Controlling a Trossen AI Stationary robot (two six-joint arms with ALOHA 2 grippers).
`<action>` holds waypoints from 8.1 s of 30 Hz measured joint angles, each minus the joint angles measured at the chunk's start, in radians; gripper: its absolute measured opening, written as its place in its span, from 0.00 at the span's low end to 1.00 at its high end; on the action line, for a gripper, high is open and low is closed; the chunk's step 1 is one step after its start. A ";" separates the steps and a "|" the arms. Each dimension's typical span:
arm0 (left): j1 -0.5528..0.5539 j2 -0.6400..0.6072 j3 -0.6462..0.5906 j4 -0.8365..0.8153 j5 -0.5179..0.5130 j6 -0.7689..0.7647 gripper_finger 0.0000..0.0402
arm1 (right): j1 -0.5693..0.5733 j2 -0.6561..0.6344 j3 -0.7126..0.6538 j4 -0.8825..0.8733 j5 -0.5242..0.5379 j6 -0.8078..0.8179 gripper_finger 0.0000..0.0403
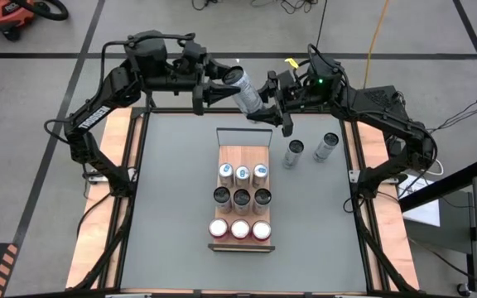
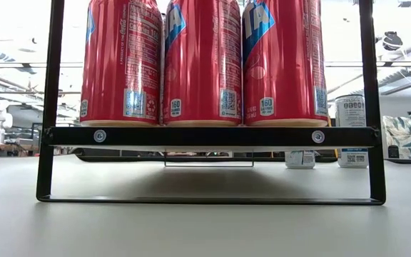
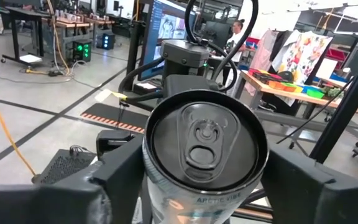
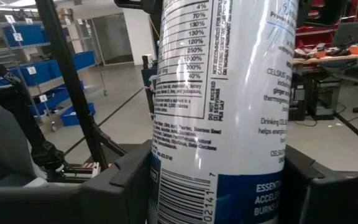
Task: Sort soda cans
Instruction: Put the left white blue soda can on the shelf, then put the left white blue soda can on the shelf and align it with the other white blue soda can
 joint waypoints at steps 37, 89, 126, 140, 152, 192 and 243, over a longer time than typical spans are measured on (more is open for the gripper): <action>0.006 -0.009 -0.120 -0.294 -0.066 0.207 0.60 | -0.003 -0.103 0.001 -0.407 0.011 0.139 0.71; 0.034 -0.124 -1.048 0.390 -0.118 0.233 0.61 | -0.001 -0.228 0.000 -0.650 0.064 0.278 0.71; 0.032 -0.120 -1.095 0.373 -0.132 0.367 0.66 | -0.001 -0.198 0.000 -0.634 0.062 0.243 0.71; 0.032 -0.119 -1.077 0.280 -0.167 0.412 0.85 | 0.000 -0.198 0.000 -0.634 0.073 0.224 0.71; 0.032 -0.201 -1.012 0.278 -0.197 0.384 0.86 | 0.000 -0.167 0.001 -0.617 0.081 0.222 0.71; -0.272 -0.394 -0.810 0.064 -0.663 -0.279 0.85 | -0.073 -0.197 -0.161 -1.074 0.264 -0.276 0.73; -0.355 -0.328 -0.811 0.125 -0.745 -0.251 0.85 | -0.145 0.091 -0.328 -0.984 0.371 -0.388 0.78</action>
